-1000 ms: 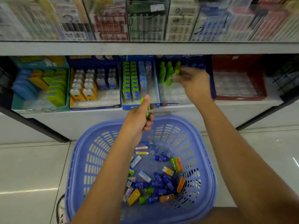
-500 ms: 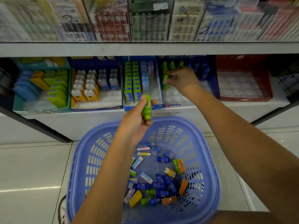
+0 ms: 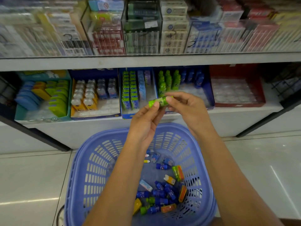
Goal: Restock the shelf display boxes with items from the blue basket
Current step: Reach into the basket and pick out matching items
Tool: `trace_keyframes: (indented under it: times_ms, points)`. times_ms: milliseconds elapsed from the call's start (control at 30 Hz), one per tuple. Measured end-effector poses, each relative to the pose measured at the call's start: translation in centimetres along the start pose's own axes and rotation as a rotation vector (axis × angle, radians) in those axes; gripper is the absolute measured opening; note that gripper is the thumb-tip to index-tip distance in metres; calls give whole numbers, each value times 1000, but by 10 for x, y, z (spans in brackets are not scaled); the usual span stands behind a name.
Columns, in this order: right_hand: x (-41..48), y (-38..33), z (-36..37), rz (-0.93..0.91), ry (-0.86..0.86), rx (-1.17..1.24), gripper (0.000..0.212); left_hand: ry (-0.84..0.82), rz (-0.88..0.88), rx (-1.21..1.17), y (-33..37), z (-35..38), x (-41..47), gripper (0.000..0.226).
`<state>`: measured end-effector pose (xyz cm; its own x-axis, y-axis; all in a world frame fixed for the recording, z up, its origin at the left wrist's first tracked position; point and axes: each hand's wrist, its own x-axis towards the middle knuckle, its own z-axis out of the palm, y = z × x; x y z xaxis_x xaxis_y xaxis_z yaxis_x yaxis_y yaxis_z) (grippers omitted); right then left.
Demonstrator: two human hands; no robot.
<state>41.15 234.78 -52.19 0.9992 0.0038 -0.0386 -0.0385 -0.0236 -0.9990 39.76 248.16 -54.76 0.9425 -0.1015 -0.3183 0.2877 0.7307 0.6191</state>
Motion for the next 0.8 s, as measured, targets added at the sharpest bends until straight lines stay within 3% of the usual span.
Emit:
trace_keyframes:
  times_ms: [200, 267, 300, 367, 433, 500, 600, 800]
  points:
    - [10, -8, -4, -15, 102, -16, 8, -11, 50, -91, -10, 20, 8, 16]
    - [23, -11, -13, -80, 151, -71, 9, -2, 72, 12, -13, 25, 12, 17]
    - [32, -12, -19, -116, 191, -146, 8, 20, 104, 209, -14, 26, 13, 21]
    - [53, -14, -30, -183, 240, -367, 19, 27, 233, 879, -19, 23, 17, 35]
    - [72, -14, -35, -186, 193, -532, 31, -111, 324, 1519, -26, 17, 19, 47]
    - [89, -10, -33, -155, 76, -709, 35, -255, 334, 1918, -33, 9, 21, 56]
    - [103, -4, -30, -122, -35, -859, 36, -319, 387, 2123, -40, 1, 23, 64]
    - [118, -1, -28, -104, -170, -1047, 38, -343, 415, 2154, -43, -5, 26, 67]
